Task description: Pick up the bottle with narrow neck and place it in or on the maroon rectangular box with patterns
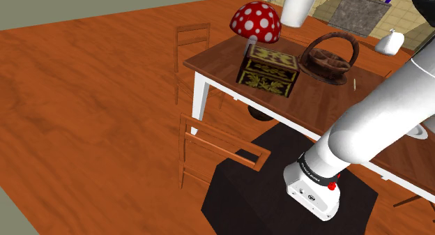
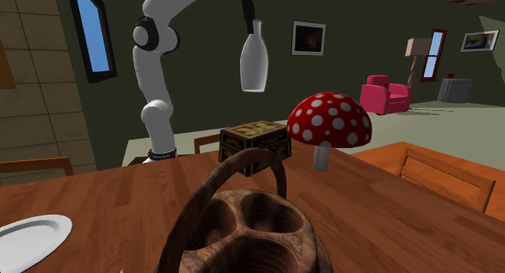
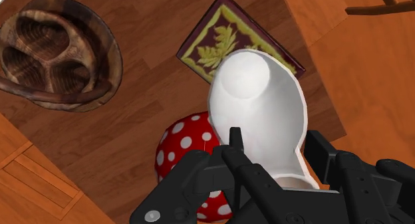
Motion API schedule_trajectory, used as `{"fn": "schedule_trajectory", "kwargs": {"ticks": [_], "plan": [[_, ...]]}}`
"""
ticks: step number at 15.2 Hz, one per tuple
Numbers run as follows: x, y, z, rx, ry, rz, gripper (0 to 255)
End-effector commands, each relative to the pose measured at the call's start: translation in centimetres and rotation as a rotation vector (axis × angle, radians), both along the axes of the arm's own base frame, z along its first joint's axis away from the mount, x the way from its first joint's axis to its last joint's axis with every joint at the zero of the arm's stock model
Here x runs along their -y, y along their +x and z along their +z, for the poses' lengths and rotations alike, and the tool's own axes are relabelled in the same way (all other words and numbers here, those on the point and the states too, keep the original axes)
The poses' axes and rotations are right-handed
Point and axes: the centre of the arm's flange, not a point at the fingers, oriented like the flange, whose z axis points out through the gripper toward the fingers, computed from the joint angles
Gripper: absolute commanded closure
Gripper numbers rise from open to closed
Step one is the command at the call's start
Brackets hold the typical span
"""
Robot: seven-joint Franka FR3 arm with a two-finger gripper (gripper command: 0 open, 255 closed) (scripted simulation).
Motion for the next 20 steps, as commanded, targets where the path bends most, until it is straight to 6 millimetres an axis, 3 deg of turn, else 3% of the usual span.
{"fn": "schedule_trajectory", "kwargs": {"ticks": [1,20], "plan": [[0.0,-0.1,-1.1,0.001,-0.001,0.0,255],[0.0,-0.1,-11.1,0.001,-0.001,0.0,255]]}}
